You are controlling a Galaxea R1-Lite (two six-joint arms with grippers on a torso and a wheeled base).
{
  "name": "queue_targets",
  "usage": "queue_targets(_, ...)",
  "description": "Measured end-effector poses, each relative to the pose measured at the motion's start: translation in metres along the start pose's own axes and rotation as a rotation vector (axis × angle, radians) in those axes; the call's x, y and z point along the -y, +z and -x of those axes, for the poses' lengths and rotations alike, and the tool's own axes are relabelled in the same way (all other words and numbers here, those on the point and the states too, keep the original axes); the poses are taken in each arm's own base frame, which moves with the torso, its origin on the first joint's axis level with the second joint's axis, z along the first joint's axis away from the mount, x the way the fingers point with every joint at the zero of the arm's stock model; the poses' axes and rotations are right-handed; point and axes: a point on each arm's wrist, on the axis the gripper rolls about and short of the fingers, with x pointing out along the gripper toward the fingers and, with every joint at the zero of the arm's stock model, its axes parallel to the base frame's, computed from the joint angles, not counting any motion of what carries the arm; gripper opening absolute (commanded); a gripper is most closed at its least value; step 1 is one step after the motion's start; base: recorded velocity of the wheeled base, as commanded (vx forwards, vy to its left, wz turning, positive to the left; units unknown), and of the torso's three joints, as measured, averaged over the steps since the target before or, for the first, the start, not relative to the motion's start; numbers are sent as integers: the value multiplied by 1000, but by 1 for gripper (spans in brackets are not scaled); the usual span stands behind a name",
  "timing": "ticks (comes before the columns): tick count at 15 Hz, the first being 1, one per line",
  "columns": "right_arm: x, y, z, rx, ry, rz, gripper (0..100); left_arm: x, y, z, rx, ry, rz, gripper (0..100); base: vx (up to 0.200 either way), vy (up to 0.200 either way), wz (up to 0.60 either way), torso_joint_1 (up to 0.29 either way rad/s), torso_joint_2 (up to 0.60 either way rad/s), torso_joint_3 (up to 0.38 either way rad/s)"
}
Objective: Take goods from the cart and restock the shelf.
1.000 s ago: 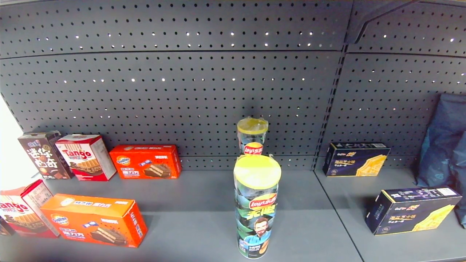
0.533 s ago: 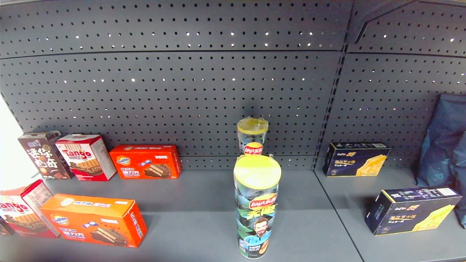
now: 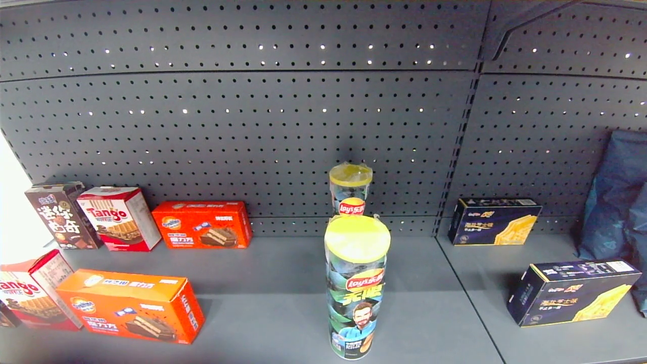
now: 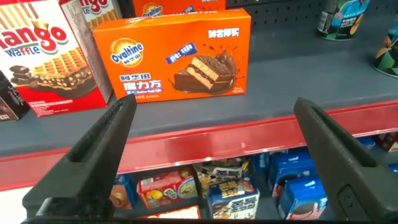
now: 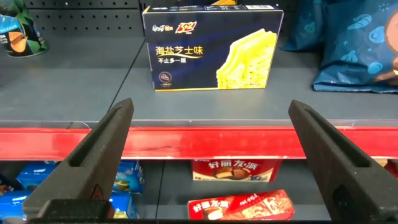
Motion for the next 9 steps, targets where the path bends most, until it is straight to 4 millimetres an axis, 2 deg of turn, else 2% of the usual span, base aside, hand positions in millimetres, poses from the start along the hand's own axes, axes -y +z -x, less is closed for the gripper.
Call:
queue_targets(3, 0, 0, 0, 0, 0, 0, 100, 0, 0, 0, 1, 3, 5, 100, 0, 0, 0, 0, 0, 0)
queue_targets(5, 0, 0, 0, 0, 0, 1, 100, 0, 0, 0, 1, 3, 4, 100, -200, 0, 0, 2, 2, 2)
queue_targets(9, 0, 0, 0, 1, 0, 1, 100, 0, 0, 0, 3, 2, 5, 100, 0, 0, 0, 0, 0, 0)
